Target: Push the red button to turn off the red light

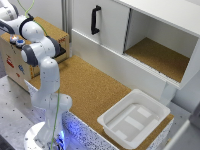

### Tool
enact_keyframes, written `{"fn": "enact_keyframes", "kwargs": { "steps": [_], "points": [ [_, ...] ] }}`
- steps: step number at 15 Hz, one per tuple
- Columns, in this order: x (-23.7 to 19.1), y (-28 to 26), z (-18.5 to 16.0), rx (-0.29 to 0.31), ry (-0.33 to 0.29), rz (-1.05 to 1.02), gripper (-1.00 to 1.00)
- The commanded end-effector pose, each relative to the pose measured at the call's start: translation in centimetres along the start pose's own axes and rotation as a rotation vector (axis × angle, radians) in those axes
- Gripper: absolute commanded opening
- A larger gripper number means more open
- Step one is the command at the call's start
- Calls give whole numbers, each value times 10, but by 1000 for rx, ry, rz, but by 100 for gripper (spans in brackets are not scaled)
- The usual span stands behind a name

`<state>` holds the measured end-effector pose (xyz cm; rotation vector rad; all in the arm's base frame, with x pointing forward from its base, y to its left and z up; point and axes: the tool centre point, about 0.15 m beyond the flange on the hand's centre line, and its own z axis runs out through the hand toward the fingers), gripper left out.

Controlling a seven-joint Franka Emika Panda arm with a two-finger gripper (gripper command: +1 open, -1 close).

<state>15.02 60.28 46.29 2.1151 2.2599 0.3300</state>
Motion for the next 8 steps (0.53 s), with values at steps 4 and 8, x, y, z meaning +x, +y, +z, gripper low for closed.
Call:
{"fn": "enact_keyframes", "kwargs": {
  "steps": [4, 8],
  "points": [
    [22, 34, -49, 31, -82, 72, 100],
    [6, 41, -65, 15, -78, 109, 100]
  ]
}}
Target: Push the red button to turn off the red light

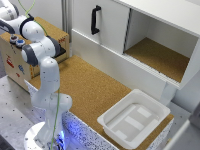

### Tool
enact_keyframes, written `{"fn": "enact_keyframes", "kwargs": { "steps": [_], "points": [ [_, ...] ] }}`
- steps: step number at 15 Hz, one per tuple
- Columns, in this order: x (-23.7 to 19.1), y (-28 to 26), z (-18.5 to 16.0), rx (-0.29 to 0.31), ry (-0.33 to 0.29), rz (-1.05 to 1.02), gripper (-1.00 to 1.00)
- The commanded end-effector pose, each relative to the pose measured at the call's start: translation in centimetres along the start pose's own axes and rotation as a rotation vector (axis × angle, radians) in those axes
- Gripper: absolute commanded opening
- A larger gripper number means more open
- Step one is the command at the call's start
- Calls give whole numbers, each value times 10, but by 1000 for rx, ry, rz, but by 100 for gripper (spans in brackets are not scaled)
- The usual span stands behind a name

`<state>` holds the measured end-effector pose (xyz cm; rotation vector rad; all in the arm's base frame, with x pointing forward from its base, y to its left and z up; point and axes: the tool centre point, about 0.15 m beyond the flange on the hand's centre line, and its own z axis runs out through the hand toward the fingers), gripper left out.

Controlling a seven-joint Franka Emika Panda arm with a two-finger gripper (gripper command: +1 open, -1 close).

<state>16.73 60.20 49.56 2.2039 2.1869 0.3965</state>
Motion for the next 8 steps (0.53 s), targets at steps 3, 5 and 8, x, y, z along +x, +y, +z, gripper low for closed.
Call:
{"fn": "enact_keyframes", "kwargs": {
  "steps": [3, 5, 8],
  "points": [
    [-2, 13, -34, 47, -119, 33, 100],
    [-7, 12, -34, 58, -113, 47, 100],
    [-20, 14, -29, 75, -118, 98, 100]
  ]
}}
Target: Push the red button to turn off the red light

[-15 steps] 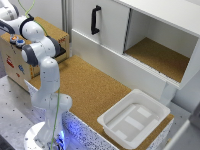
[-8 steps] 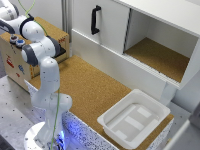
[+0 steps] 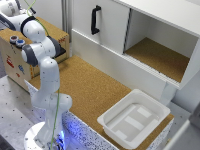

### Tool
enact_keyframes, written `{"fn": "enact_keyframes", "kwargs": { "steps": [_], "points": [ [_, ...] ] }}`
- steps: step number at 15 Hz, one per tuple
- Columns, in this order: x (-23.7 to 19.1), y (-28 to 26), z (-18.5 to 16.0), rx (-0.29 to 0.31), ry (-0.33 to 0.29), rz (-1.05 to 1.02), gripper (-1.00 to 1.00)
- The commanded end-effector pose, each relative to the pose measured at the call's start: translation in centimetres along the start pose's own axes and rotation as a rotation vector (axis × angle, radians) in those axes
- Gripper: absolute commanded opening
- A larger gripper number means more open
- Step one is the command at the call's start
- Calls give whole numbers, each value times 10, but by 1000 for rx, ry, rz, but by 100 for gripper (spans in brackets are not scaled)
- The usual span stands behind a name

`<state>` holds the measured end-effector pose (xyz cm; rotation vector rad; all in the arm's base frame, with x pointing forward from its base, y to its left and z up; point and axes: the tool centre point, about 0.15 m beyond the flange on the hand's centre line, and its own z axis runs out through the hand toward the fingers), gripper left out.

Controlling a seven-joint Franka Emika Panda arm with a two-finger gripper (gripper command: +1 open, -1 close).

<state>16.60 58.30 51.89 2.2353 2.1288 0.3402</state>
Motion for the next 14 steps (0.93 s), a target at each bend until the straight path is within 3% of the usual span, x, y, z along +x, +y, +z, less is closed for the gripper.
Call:
{"fn": "enact_keyframes", "kwargs": {
  "steps": [1, 9, 14],
  "points": [
    [-9, 13, -2, 78, -71, 80, 100],
    [-84, 76, 2, 58, -49, 460, 100],
    [-164, 114, -3, 75, 20, 737, 100]
  ]
}}
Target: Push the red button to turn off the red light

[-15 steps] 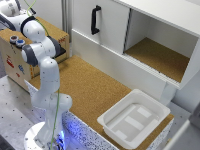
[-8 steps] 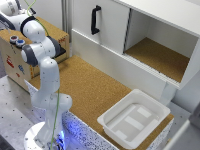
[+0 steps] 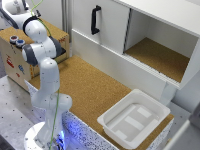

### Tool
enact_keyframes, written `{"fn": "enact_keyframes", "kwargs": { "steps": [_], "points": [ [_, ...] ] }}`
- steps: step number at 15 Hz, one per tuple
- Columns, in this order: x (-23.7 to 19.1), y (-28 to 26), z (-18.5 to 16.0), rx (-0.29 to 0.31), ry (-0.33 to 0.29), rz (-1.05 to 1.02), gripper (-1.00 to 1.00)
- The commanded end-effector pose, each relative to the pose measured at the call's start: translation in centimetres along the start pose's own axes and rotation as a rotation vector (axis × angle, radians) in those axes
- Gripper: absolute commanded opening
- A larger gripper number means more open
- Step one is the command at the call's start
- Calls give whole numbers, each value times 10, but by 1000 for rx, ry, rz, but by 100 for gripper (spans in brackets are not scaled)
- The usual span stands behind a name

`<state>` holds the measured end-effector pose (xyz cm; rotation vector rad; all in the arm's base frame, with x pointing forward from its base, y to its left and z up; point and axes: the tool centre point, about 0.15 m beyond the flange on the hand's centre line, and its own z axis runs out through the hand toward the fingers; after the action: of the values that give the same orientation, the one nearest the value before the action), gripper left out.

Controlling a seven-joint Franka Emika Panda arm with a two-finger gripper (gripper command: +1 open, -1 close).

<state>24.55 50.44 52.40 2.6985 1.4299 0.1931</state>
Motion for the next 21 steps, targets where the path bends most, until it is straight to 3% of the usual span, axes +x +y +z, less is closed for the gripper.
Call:
{"fn": "enact_keyframes", "kwargs": {
  "steps": [1, 3, 7, 14, 19, 21],
  "points": [
    [-72, 88, 11, 142, 142, 244, 100],
    [-98, 115, 18, 168, 159, 335, 100],
    [-143, 132, 40, 116, 145, 416, 100],
    [-212, 149, 91, 104, 104, 693, 100],
    [-191, 166, 114, 122, 100, 795, 100],
    [-178, 175, 131, 173, 84, 849, 100]
  ]
}}
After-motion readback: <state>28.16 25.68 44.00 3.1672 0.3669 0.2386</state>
